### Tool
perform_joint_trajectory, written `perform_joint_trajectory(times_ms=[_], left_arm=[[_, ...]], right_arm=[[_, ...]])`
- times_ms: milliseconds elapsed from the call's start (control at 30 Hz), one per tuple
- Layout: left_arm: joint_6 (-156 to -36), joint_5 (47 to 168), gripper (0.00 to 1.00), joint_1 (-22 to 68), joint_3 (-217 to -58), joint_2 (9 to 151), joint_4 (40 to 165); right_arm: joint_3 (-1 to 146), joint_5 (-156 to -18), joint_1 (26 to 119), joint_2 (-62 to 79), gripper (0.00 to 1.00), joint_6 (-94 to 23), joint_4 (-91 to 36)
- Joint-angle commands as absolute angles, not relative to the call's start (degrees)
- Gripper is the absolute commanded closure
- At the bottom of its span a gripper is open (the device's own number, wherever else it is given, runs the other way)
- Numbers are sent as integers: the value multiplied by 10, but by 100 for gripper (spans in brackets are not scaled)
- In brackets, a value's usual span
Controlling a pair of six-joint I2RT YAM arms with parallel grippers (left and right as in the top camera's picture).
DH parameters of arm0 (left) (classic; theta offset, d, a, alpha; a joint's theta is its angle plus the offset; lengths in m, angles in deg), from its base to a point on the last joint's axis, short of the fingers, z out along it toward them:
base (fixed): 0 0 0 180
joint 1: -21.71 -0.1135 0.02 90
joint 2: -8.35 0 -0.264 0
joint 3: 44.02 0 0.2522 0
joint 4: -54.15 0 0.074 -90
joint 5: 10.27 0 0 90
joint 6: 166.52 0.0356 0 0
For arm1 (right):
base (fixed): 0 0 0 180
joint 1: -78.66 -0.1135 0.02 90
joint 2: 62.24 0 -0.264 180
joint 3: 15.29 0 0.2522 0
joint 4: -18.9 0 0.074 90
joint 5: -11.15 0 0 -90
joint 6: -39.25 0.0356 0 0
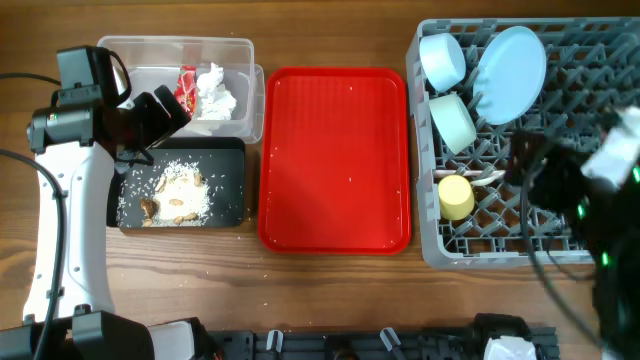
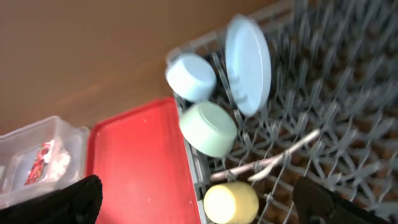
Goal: Sort waste into correct bins and load items into the dishwasher rack
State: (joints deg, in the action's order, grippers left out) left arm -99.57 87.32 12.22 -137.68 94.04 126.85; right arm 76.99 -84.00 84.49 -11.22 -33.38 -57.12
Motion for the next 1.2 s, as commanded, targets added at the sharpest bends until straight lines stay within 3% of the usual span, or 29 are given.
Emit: perform_joint_trajectory(times_ms=[0,267,433,600,767,967,1167], left_arm=[[-993,880,0,120,-1385,938,1267],[-993,880,0,120,-1385,938,1267],[-993,880,0,120,-1385,938,1267],[-993,880,0,120,-1385,938,1267],[-993,880,0,120,-1385,938,1267],[-993,880,0,120,-1385,938,1267],[-993,880,0,120,-1385,938,1267]], right_arm=[[772,-849,845,-169,0,-371,-575],[748,-823,843,-198,0,-429,-564],[625,-844,843,-254,0,-477,-384],[404,-873,843,-387,0,-476,-171],[203,-894,838,-502,0,-443,-43],[60,-888,801,-598,0,-428,22],[13,-889,797,-621,0,-430,26]])
